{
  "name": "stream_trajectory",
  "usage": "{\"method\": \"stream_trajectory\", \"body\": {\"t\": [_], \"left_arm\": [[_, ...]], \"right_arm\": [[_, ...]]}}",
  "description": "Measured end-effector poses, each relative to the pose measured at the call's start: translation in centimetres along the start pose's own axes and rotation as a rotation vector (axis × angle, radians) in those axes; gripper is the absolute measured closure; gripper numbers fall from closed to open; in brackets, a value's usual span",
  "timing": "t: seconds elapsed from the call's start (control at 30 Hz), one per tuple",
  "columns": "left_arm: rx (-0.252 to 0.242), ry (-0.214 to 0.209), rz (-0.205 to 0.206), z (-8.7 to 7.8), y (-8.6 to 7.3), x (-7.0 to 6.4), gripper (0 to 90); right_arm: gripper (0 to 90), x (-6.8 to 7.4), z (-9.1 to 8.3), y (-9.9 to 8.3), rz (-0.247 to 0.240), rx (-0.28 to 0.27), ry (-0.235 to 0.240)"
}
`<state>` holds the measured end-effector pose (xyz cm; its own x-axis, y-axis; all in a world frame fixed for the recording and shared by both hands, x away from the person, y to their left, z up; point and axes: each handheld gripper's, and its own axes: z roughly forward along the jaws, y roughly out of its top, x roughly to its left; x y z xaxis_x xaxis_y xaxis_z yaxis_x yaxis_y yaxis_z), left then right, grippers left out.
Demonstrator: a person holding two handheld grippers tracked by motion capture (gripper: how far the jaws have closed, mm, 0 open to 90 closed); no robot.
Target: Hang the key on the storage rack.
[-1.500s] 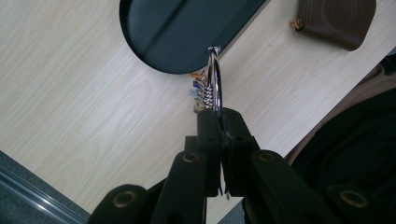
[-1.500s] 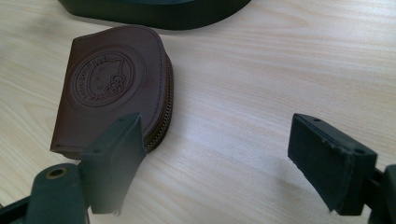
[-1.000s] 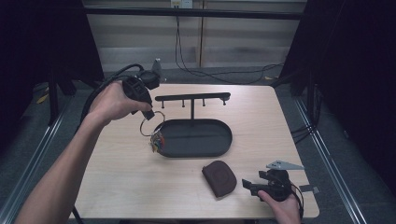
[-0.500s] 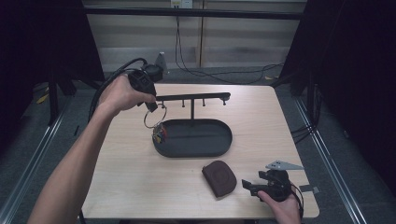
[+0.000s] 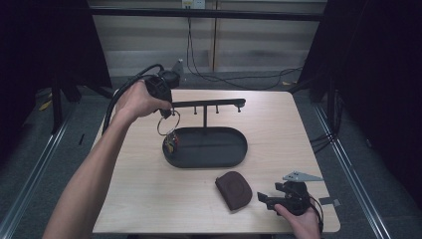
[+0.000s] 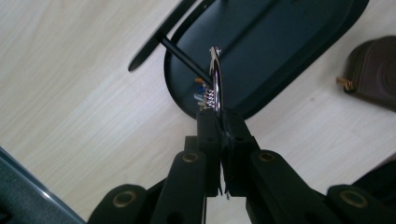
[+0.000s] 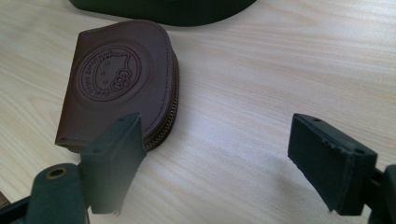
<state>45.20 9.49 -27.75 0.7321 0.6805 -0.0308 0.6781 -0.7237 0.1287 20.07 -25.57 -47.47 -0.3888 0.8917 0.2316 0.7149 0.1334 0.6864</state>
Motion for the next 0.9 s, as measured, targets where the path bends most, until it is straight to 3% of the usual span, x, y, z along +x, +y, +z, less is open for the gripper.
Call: {"method": "stream_trajectory", "body": {"t": [0.23,0.33,0.5,0.9], "left_arm": [[0.005,0.014,-0.015,0.5,0.4,0.7,87.7],[0.003,0.043,-0.017,0.5,0.4,1.0,87.7],[-0.002,0.029,-0.020,0.7,0.6,1.5,87.3],[-0.026,0.051,-0.027,0.2,0.5,1.0,84.6]], "right_arm": [[18.2,0.0,0.0,0.0,0.000,0.002,0.002],[18.2,0.0,0.0,0.0,-0.001,0.001,0.005],[18.3,0.0,0.0,0.0,-0.007,-0.001,0.006],[18.2,0.0,0.1,0.0,-0.009,0.002,0.009]]}}
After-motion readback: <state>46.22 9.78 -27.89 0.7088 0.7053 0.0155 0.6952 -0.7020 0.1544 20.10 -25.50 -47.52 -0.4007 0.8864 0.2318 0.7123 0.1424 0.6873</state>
